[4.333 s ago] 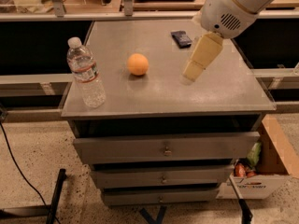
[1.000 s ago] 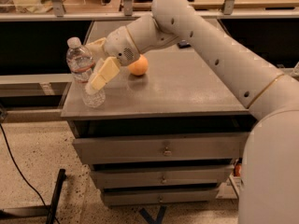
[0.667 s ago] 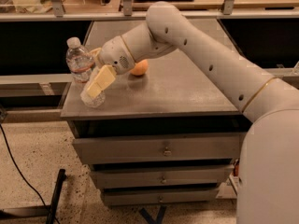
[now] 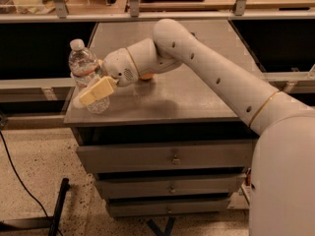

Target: Pick water bottle

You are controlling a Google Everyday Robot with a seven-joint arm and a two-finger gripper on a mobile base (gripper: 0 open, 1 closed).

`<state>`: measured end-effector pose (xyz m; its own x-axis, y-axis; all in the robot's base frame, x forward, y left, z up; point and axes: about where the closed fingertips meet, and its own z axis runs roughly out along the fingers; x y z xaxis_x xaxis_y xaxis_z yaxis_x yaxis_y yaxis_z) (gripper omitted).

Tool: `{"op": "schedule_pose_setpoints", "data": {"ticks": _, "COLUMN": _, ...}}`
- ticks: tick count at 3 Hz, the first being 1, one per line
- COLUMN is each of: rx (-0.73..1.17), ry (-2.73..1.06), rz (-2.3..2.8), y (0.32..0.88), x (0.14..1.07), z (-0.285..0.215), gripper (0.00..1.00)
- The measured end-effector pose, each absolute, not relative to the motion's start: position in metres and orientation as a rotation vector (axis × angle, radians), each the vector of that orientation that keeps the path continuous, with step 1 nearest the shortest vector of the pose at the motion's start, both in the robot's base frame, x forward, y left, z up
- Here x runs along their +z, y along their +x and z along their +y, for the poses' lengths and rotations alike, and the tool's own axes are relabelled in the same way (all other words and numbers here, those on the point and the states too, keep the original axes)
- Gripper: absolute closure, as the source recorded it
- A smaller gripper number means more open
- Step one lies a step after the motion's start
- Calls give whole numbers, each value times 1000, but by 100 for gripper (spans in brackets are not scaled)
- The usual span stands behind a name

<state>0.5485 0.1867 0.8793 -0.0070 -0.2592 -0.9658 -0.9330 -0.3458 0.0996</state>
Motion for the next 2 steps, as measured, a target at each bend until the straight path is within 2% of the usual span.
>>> {"op": "schedule_pose_setpoints", "data": {"ticks": 1, "rx": 1417, "ry": -1609, "rz": 1159, "y": 550, "x": 888, "z": 187, "gripper": 64}}
{"op": "schedule_pose_setpoints", "data": {"ticks": 2, "rx": 1345, "ry": -1576, "rz": 1137, "y": 558, "x": 909, "z": 180, "gripper": 88}}
